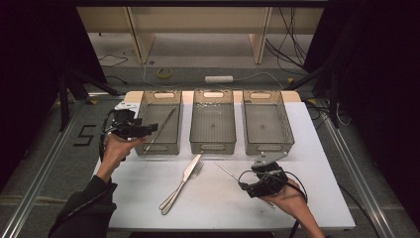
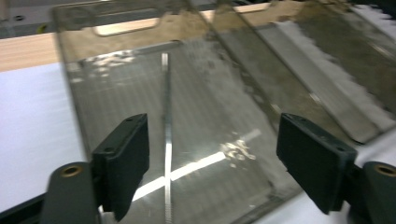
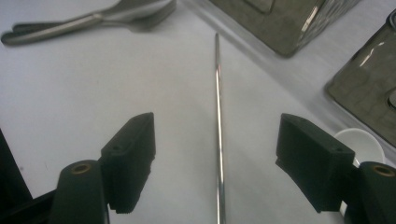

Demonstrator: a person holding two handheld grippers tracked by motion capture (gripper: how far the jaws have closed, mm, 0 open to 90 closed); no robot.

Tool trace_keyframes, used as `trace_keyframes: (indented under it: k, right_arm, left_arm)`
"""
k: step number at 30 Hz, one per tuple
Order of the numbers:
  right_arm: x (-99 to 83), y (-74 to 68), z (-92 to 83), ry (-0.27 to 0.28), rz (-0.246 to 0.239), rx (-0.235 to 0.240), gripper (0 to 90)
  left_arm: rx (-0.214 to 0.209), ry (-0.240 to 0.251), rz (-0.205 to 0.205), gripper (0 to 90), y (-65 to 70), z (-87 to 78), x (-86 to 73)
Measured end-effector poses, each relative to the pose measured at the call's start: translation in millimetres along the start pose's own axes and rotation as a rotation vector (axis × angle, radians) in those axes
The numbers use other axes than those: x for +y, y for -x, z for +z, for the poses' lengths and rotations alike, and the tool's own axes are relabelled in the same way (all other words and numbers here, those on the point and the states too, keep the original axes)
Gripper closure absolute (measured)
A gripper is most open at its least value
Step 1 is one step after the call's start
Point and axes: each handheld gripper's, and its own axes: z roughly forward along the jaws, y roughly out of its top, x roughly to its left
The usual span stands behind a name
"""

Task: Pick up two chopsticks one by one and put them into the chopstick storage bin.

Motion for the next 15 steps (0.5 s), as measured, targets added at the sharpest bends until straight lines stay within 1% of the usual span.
trace_keyframes:
  k: [1,2,4,6,7,9,12,15]
  right_arm:
    - [1.1,0.7,0.1,-0.025,-0.012,-0.001,30.2]
    - [2.3,1.0,0.6,-0.050,-0.014,-0.002,30.3]
    - [5.0,2.5,1.6,-0.102,-0.031,-0.003,31.9]
    - [8.1,5.1,3.8,-0.148,-0.042,-0.003,33.4]
    - [9.6,6.9,5.3,-0.173,-0.044,0.009,33.9]
    - [11.0,8.6,8.4,-0.220,-0.043,0.024,35.5]
    - [10.1,9.5,11.8,-0.282,-0.058,0.017,38.0]
    - [9.9,11.0,15.0,-0.334,-0.066,0.008,41.1]
  left_arm:
    - [-0.011,0.000,0.010,23.9,2.9,-1.8,-0.9]
    - [-0.017,0.002,0.012,23.0,6.3,-3.8,-1.9]
    - [-0.043,0.012,0.028,21.6,12.0,-8.2,-3.9]
    - [-0.069,0.019,0.028,20.7,17.1,-12.2,-5.7]
    - [-0.082,0.025,0.031,20.2,20.3,-13.2,-6.8]
    - [-0.098,0.032,0.055,19.0,27.1,-15.5,-9.2]
    - [-0.145,0.039,0.072,18.3,36.0,-18.9,-14.3]
    - [-0.185,0.050,0.079,17.4,45.6,-22.7,-21.1]
